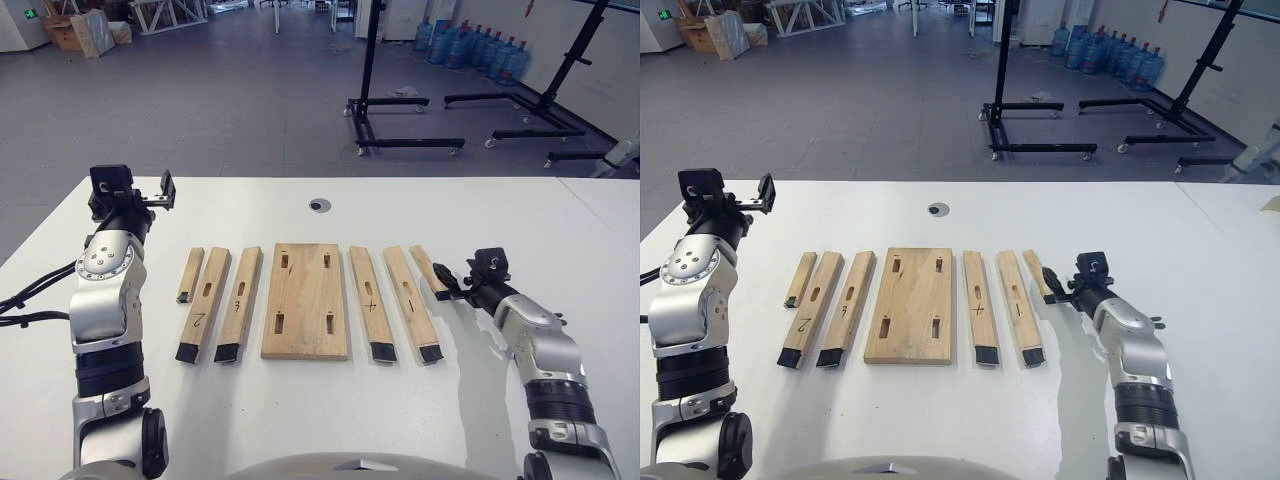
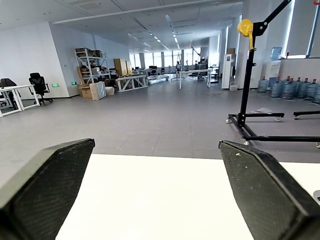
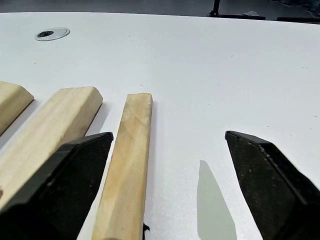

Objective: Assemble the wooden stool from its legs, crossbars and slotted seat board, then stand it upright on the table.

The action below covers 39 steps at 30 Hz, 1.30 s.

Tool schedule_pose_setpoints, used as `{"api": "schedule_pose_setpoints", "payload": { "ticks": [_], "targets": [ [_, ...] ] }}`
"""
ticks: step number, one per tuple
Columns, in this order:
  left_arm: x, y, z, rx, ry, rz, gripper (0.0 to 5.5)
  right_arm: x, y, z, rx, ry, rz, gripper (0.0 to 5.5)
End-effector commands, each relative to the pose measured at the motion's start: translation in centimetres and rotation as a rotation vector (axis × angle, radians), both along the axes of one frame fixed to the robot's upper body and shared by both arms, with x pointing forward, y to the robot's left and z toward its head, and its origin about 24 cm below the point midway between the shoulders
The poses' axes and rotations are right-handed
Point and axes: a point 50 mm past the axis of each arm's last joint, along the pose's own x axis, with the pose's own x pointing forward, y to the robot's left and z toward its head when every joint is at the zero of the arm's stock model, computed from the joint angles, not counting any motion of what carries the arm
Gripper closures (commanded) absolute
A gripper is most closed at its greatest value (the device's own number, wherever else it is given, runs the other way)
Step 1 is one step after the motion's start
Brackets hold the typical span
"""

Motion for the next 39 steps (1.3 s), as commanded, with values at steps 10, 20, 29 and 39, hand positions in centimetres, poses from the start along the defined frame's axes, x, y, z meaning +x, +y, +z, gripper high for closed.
{"api": "schedule_pose_setpoints", "payload": {
  "ticks": [10, 20, 29, 39],
  "targets": [
    [0.5, -0.7, 0.1, 0.023, 0.005, -0.031, 0.92, -1.1, 0.7, -3.8, -0.035, 0.145, 0.007, 1.36],
    [1.0, -0.8, 0.5, 0.051, 0.003, -0.027, 0.96, -2.0, 1.0, -4.9, -0.039, 0.213, 0.021, 3.01],
    [1.3, -0.4, 0.8, 0.001, -0.008, -0.003, 0.96, -3.3, 1.0, -5.3, -0.031, 0.24, 0.013, 4.21],
    [1.9, 0.1, 0.6, -0.56, 0.033, -0.236, 0.96, -0.6, -3.9, 1.3, -0.055, -0.061, -0.168, 4.21]
  ]
}}
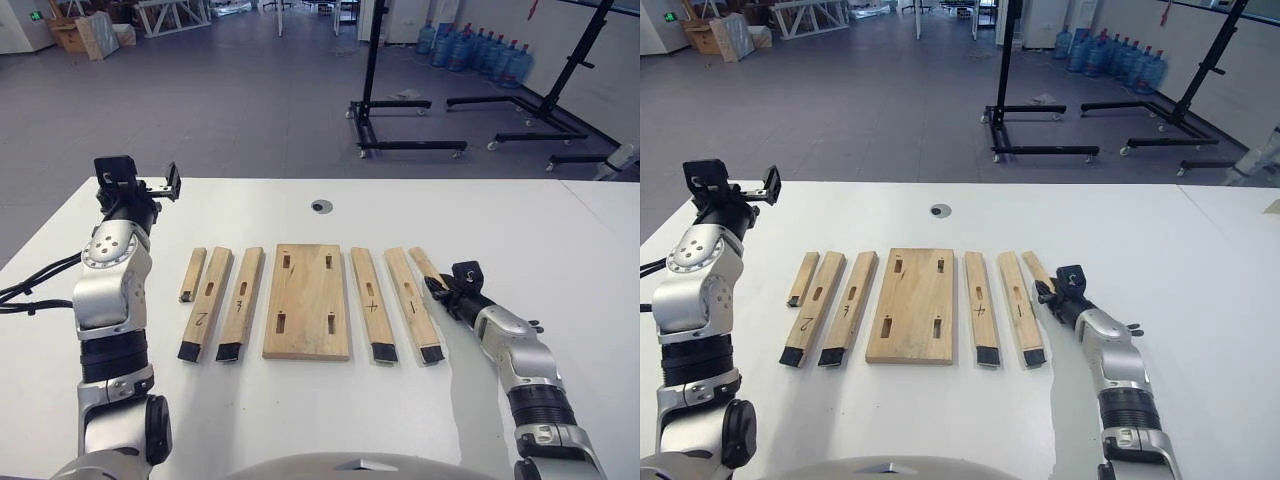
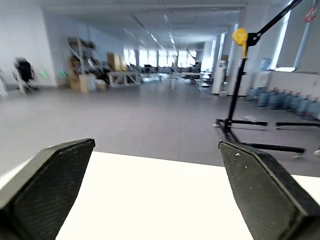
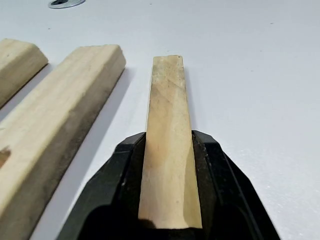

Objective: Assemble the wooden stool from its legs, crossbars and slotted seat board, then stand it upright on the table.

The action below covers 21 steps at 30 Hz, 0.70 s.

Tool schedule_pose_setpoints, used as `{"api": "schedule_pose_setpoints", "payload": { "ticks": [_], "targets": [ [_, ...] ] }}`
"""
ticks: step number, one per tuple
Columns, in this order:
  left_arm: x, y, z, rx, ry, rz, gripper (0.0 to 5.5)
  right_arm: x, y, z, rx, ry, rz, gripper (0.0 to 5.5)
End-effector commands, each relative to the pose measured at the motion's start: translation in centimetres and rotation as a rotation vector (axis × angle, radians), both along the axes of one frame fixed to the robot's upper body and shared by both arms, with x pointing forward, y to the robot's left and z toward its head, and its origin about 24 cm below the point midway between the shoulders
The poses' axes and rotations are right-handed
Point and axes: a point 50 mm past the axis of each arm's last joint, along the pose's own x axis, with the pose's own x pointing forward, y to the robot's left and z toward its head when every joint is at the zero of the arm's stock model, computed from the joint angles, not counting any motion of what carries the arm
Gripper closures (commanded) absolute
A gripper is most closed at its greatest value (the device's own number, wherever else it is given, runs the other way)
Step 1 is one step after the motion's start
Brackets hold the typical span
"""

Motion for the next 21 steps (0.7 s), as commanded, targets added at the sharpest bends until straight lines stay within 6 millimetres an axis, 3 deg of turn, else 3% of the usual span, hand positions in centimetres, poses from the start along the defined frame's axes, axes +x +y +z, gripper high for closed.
{"api": "schedule_pose_setpoints", "payload": {
  "ticks": [1, 3, 5, 6, 9, 12, 21],
  "targets": [
    [0.6, -0.1, 0.7, -0.389, -0.009, -0.209, 0.96, 1.3, -4.3, 5.3, -0.095, -0.185, -0.14, 4.22],
    [0.7, -1.0, 0.9, -0.577, -0.018, -0.342, 0.96, 2.7, -4.3, 9.1, -0.15, -0.318, -0.126, 4.22],
    [0.8, -2.9, 0.9, -0.714, -0.014, -0.491, 0.96, 4.3, -1.3, 12.3, -0.168, -0.438, -0.017, 4.22],
    [0.8, -4.2, 0.9, -0.781, -0.007, -0.573, 0.96, 4.9, 1.2, 13.1, -0.159, -0.475, 0.066, 4.22],
    [0.2, -8.6, 0.3, -0.936, 0.057, -0.787, 0.96, 4.8, 8.8, 13.2, -0.098, -0.531, 0.321, 4.22],
    [-0.4, -10.7, -0.2, -0.975, 0.106, -0.863, 0.96, 3.8, 13.0, 12.7, -0.093, -0.546, 0.456, 4.22],
    [-1.2, -12.6, -0.6, -0.965, 0.151, -0.889, 0.96, 2.6, 17.7, 12.5, -0.039, -0.576, 0.578, 4.22]
  ]
}}
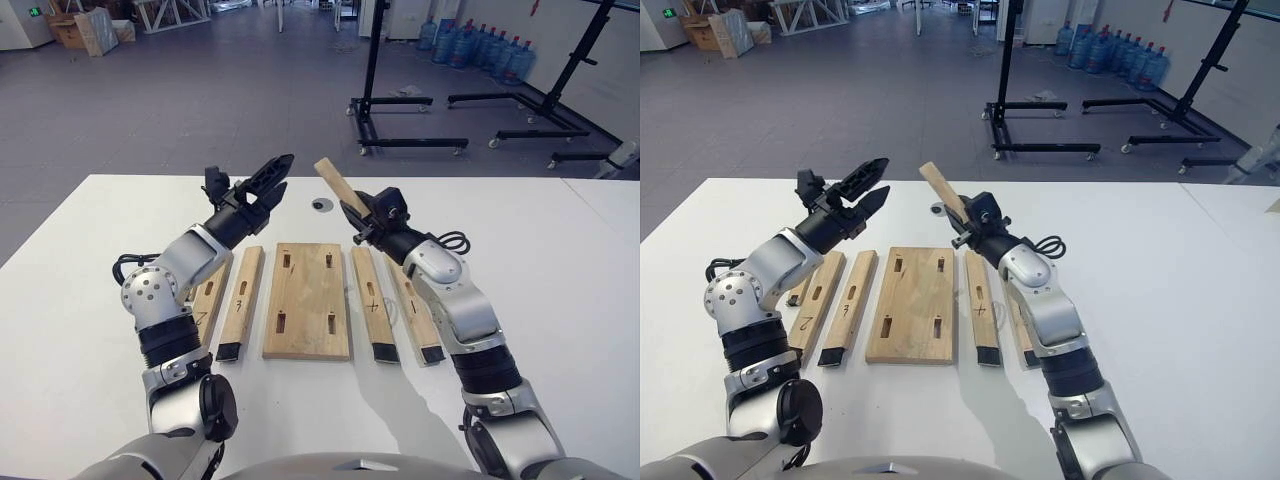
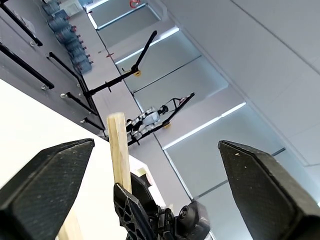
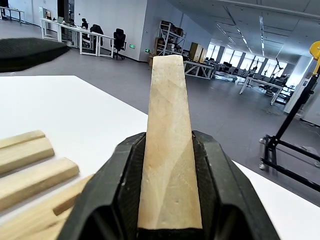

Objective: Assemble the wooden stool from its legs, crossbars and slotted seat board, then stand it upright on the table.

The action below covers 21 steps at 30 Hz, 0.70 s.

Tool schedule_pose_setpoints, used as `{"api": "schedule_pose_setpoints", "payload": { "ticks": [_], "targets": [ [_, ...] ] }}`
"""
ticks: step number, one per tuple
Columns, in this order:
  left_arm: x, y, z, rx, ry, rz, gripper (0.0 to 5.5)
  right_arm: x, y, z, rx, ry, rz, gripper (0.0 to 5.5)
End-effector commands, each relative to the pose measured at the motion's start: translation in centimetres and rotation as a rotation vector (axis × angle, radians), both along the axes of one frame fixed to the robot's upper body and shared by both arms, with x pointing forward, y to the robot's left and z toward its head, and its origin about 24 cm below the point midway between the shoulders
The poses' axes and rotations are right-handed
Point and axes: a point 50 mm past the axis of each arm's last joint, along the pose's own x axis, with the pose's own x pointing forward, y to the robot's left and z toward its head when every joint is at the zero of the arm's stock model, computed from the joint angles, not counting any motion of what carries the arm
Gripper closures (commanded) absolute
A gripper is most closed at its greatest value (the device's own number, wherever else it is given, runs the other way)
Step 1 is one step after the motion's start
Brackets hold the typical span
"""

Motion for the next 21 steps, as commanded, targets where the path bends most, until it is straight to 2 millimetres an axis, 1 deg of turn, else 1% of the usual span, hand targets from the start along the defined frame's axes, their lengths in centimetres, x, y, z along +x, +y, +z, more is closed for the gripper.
{"api": "schedule_pose_setpoints", "payload": {
  "ticks": [1, 6, 10, 13, 21],
  "targets": [
    [-0.2, -0.2, -0.4, 0.022, 0.017, 0.013, 0.96, -0.9, 1.5, 0.6, 0.033, -0.019, 0.072, 4.22],
    [-0.2, -0.1, -0.5, 0.04, 0.018, 0.028, 0.96, -2.0, 2.4, 1.2, 0.08, -0.03, 0.144, 4.22],
    [0.0, -0.1, -0.3, 0.025, 0.011, 0.034, 0.96, -2.8, 3.4, 0.7, 0.076, -0.004, 0.196, 4.22],
    [0.0, -0.4, 0.0, 0.01, 0.006, 0.025, 0.96, -2.9, 3.8, 0.2, 0.06, 0.01, 0.205, 4.22],
    [0.0, -0.2, -0.2, -0.001, 0.031, 0.025, 0.96, -2.9, 3.6, 0.2, 0.067, 0.011, 0.195, 4.22]
  ]
}}
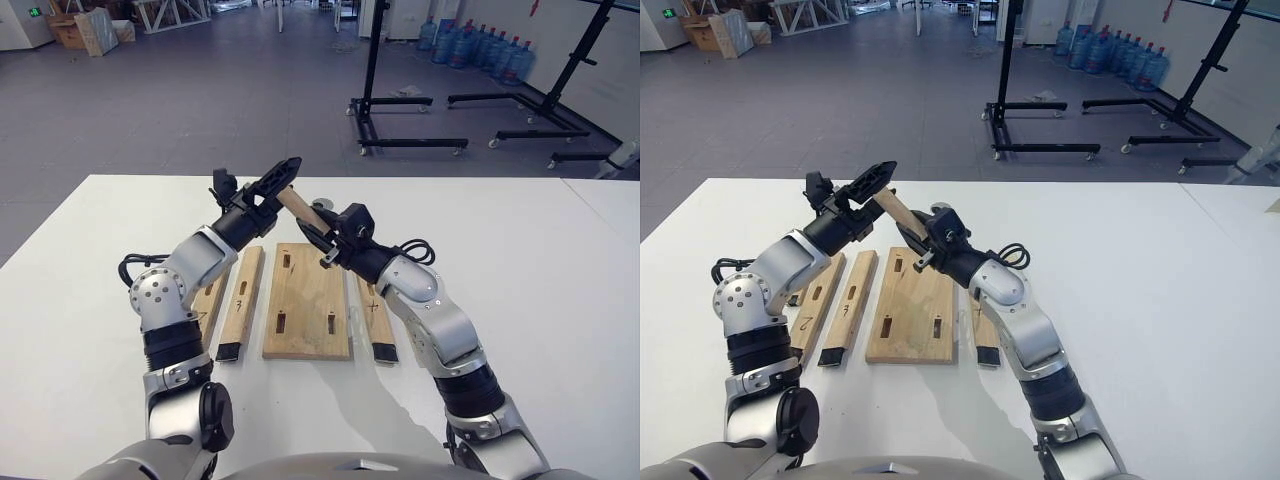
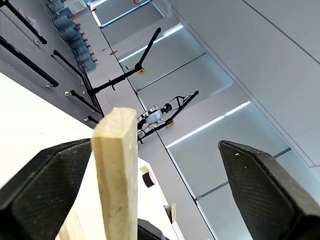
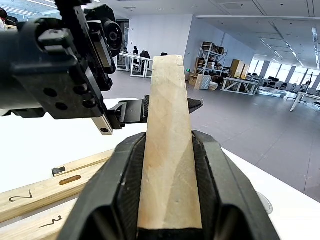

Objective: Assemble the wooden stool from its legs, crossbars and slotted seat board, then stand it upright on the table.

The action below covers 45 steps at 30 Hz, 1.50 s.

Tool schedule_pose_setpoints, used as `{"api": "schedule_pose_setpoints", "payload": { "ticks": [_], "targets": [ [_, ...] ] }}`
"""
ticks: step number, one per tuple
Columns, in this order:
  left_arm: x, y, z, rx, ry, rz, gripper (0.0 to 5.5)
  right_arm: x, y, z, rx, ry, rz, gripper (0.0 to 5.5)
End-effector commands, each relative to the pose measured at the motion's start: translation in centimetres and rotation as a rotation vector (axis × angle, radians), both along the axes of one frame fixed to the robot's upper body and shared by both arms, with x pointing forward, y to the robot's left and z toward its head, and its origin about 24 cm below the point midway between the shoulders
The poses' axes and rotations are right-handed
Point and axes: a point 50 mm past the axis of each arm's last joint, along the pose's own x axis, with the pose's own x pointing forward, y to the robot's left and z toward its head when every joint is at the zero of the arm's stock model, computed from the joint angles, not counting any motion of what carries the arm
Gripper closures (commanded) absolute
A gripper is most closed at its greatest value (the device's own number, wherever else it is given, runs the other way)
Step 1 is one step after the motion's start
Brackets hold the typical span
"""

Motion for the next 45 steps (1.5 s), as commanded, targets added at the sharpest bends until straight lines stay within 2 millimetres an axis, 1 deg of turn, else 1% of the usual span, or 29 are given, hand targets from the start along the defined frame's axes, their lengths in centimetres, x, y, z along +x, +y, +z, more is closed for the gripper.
{"api": "schedule_pose_setpoints", "payload": {
  "ticks": [1, 13, 14, 15, 27, 33, 35, 36, 39, 42, 43, 44, 45],
  "targets": [
    [0.0, 0.3, -0.3, -0.001, 0.028, 0.009, 0.96, 0.0, -0.3, -0.1, -0.011, 0.003, -0.018, 4.22],
    [-0.2, 0.3, -0.3, -0.006, 0.035, 0.0, 2.92, -0.4, -0.1, -0.3, -0.013, 0.017, -0.002, 4.22],
    [-0.2, 0.3, -0.3, -0.005, 0.036, 0.0, 3.03, -0.3, -0.1, -0.3, -0.013, 0.017, -0.004, 4.22],
    [-0.2, 0.3, -0.3, -0.004, 0.037, 0.0, 3.25, -0.3, -0.1, -0.3, -0.013, 0.017, -0.005, 4.22],
    [-0.4, 0.2, -0.4, 0.018, 0.029, 0.002, 5.0, -0.4, 0.1, 0.0, -0.007, 0.009, 0.013, 4.22],
    [-0.3, 0.4, -0.6, 0.038, 0.028, 0.021, 5.06, -0.6, 0.3, 0.0, -0.018, 0.011, 0.035, 4.22],
    [-0.2, 0.5, -0.6, 0.041, 0.028, 0.033, 5.07, -0.5, 0.3, -0.3, -0.053, 0.029, 0.027, 4.22],
    [-0.2, 0.6, -0.6, 0.04, 0.027, 0.037, 5.08, -0.4, 0.2, -0.6, -0.074, 0.046, 0.015, 3.84],
    [-0.1, 0.9, -0.6, 0.046, 0.026, 0.051, 5.12, -0.2, 0.0, -1.2, -0.095, 0.085, -0.014, 3.31],
    [0.0, 1.1, -0.7, 0.065, 0.02, 0.068, 5.12, -0.1, -0.3, -1.4, -0.091, 0.11, -0.026, 2.71],
    [0.0, 1.4, -0.7, 0.088, 0.016, 0.087, 5.12, -0.1, -0.6, -1.4, -0.083, 0.121, -0.025, 2.64],
    [0.1, 1.7, -0.7, 0.109, 0.012, 0.105, 5.12, -0.1, -0.8, -1.3, -0.078, 0.129, -0.021, 2.4],
    [0.1, 2.5, -0.8, 0.145, 0.005, 0.141, 5.12, -0.3, -1.3, -1.2, -0.076, 0.141, -0.015, 2.2]
  ]
}}
